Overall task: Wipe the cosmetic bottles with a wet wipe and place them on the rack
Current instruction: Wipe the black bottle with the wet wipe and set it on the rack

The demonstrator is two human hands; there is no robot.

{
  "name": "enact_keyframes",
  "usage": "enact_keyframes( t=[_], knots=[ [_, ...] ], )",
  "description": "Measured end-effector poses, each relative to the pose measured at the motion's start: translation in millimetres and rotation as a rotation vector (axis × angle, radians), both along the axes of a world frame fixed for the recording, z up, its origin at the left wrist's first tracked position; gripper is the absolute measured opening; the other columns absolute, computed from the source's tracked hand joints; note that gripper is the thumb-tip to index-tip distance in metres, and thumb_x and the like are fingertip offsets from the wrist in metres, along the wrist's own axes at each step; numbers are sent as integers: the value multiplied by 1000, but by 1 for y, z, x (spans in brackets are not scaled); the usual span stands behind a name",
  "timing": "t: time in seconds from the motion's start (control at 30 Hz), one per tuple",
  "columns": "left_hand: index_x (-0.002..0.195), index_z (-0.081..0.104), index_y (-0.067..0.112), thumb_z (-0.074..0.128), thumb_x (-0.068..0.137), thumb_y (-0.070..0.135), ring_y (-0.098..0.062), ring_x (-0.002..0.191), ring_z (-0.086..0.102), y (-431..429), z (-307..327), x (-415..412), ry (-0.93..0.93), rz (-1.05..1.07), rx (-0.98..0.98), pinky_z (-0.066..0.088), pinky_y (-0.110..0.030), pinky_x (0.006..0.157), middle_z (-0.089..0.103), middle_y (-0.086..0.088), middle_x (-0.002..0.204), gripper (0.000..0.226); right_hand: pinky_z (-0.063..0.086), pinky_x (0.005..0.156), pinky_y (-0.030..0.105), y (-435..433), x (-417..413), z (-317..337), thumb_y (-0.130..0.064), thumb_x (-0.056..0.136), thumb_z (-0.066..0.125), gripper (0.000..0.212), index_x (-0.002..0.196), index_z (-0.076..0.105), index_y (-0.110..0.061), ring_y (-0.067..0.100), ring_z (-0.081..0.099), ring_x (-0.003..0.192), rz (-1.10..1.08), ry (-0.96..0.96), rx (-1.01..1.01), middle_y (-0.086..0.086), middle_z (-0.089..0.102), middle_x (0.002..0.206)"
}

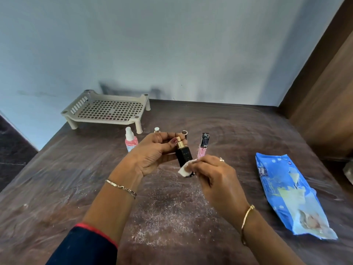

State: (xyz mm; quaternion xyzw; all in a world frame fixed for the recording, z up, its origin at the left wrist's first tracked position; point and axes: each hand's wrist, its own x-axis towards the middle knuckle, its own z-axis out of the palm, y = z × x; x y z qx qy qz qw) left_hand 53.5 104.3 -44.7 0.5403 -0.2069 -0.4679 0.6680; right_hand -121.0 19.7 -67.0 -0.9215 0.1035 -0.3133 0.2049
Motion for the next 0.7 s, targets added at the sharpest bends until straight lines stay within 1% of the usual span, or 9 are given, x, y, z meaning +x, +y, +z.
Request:
enact_keyframes(
  t=[0.07,0.17,0.27,0.4,0.47,0.53,0.63,0.7],
  knots=[
    [106,65,1,56,87,1,-17,87,71,2,0,-1,-30,-25,-6,58,-29,67,73,-10,95,21,58,70,33,-3,7,5,3,75,72,25,93,72,-15,14,65,82,-22,-34,-20,-2,69,93],
    [108,65,0,57,88,2,-16,82,70,3,1,-6,-86,-52,-6,59,-31,71,72,-9,93,22,57,64,37,-6,21,14,1,78,71,19,90,73,-13,18,65,76,-47,-99,-72,1,69,88],
    [108,65,1,55,89,0,-15,80,71,6,5,-7,-75,-33,-34,60,-31,71,73,-9,93,22,55,62,39,2,17,10,-4,81,64,16,92,73,-11,23,64,75,-35,-117,-152,3,67,87],
    [106,65,2,51,90,-6,-16,82,72,16,7,-8,-50,-7,-54,59,-30,67,73,-10,94,23,54,60,40,19,-9,-8,5,78,68,23,92,71,-13,23,63,74,-24,-74,-226,0,66,87],
    [104,65,3,50,90,-7,-16,81,72,21,7,-14,-50,-19,-68,60,-30,68,74,-9,92,23,54,60,38,27,-21,-16,5,79,68,24,92,71,-14,22,63,76,-38,-90,-212,-1,67,90],
    [106,64,2,50,90,-6,-16,81,72,23,6,-22,-52,-41,-79,59,-29,69,73,-10,93,23,55,62,35,34,-26,-17,5,78,69,23,92,72,-13,20,64,76,-74,-129,-189,-1,67,91],
    [111,62,-2,52,90,-2,-17,84,70,24,3,-36,-72,-98,-80,59,-32,76,71,-12,96,23,53,60,32,37,-22,-9,3,76,70,19,91,73,-9,22,63,72,-143,-170,-209,3,67,87],
    [113,61,-3,52,90,-3,-17,86,70,23,3,-42,-51,-103,-92,58,-34,81,70,-13,100,25,54,60,37,37,-17,-3,3,77,70,20,94,73,-7,24,63,74,-178,-181,-222,5,67,88]
  ],
)
